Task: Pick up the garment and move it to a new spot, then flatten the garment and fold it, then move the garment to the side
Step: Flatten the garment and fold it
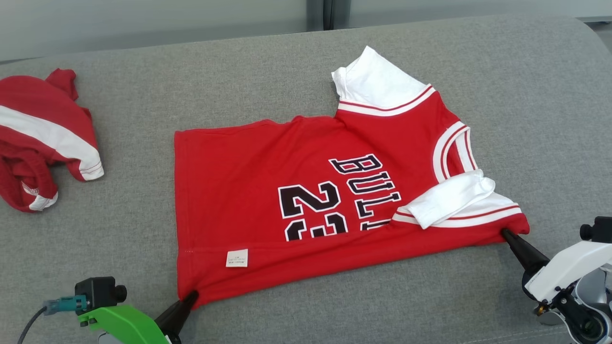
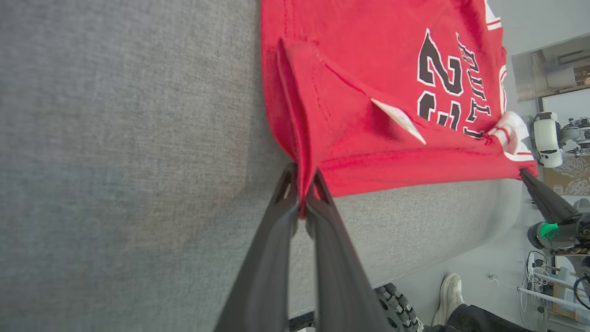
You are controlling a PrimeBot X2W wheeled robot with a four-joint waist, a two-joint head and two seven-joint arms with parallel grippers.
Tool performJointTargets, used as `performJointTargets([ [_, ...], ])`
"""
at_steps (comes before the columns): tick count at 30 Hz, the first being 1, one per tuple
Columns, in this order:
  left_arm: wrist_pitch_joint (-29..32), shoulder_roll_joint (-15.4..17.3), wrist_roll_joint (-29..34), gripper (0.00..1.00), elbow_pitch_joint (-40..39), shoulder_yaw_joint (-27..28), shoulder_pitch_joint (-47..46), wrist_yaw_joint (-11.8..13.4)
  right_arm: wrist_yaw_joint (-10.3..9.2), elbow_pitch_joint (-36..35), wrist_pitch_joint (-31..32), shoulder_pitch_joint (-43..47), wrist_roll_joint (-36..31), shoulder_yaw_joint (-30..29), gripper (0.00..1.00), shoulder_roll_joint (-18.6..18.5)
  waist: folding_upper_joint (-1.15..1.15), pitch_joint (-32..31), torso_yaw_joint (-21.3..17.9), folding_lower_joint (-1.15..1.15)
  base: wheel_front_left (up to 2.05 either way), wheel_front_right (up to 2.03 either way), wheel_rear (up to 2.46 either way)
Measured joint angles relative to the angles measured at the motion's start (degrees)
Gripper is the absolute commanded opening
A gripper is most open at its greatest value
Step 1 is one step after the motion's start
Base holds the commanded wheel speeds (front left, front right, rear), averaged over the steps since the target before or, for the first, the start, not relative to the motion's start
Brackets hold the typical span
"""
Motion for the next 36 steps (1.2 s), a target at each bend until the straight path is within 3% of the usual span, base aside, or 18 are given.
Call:
performJointTargets([
  [1, 0.1, 0.02, 0.0, 0.23, -0.02, -0.05, 0.13, 0.02, -0.22, -0.31, 0.01, 0.04, -0.01, 0.01, 0.49, 0.0, 0.0, 0.27, -0.02, 0.0, 0.0, 0.0, 0.0],
  [2, 0.29, 0.04, 0.0, 0.59, -0.1, -0.22, 0.19, 0.08, -0.66, -0.58, 0.02, 0.16, -0.04, 0.0, 0.91, -0.03, 0.0, 0.57, -0.03, 0.0, 0.0, 0.0, 0.0],
  [3, 0.44, 0.05, 0.01, 1.0, -0.36, -0.46, 0.2, 0.1, -0.75, -0.82, 0.02, 0.32, -0.2, -0.01, 1.0, -0.14, 0.0, 0.9, -0.02, 0.0, 0.0, 0.0, 0.0],
  [9, 0.48, 0.48, 1.82, 1.0, -2.9, -0.65, 0.05, 0.51, -1.69, -3.74, 0.81, 0.79, -2.52, 0.05, 1.0, -2.83, 0.0, 3.36, 0.33, 0.0, 0.0, 0.0, 0.0],
  [13, -0.52, 5.06, 6.41, 1.0, -5.03, 1.43, -1.39, 1.03, -1.7, -7.33, 2.56, 0.1, -3.79, -0.98, 1.0, -7.4, 0.0, 5.25, 0.75, 0.0, 0.0, 0.0, 0.0],
  [16, 0.04, 7.26, 9.24, 1.0, -7.19, 1.65, -6.1, 1.07, -2.26, -10.56, 3.11, -4.16, -5.11, -2.32, 1.0, -9.82, 0.0, 6.79, 1.11, 0.0, 0.0, 0.0, 0.0],
  [21, 2.48, 7.94, 12.79, 1.0, -8.59, 0.73, -15.7, 1.08, -3.27, -13.85, 5.99, -14.98, -6.75, -2.08, 1.0, -11.6, 0.0, 9.61, 1.87, 0.01, 0.0, 0.0, 0.0],
  [30, 9.47, 5.02, 12.9, 1.0, -3.91, -3.91, -30.35, 1.09, -5.64, -14.13, 10.71, -32.01, -10.37, 3.55, 1.0, -10.07, 0.0, 15.99, 3.38, 0.01, 0.0, 0.0, 0.0],
  [36, 10.85, 2.02, 14.28, 1.0, 1.89, -4.67, -38.01, 1.37, -6.21, -10.23, 11.2, -38.44, -12.72, 5.31, 1.0, -8.72, 0.0, 20.34, 4.7, 0.01, 0.0, 0.0, 0.0],
])
